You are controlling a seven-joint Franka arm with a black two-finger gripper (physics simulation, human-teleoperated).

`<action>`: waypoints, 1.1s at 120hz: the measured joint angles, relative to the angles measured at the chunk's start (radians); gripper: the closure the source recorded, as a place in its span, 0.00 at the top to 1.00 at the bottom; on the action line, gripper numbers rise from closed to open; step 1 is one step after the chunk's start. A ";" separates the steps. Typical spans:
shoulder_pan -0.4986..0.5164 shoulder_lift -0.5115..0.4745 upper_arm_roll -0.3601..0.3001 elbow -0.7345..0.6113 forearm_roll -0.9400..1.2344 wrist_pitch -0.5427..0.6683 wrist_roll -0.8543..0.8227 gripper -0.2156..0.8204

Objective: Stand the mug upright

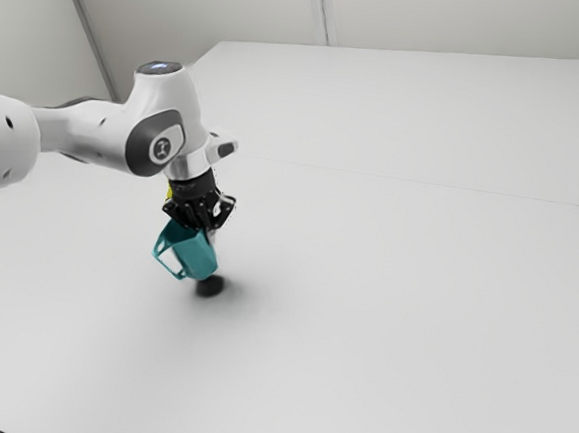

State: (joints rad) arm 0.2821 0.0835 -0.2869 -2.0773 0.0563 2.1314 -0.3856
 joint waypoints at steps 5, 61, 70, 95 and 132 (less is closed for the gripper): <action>0.022 0.010 0.000 0.000 -0.001 0.008 -0.013 0.04; -0.012 0.065 -0.002 -0.001 -0.007 0.054 -0.110 0.04; -0.011 0.073 -0.001 -0.001 -0.007 0.058 -0.120 0.04; -0.012 0.073 -0.001 -0.001 -0.011 0.059 -0.134 0.26; -0.031 -0.006 -0.028 0.000 -0.009 0.036 -0.135 0.67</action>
State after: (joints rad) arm 0.2511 0.0775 -0.3147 -2.0774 0.0469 2.1677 -0.5203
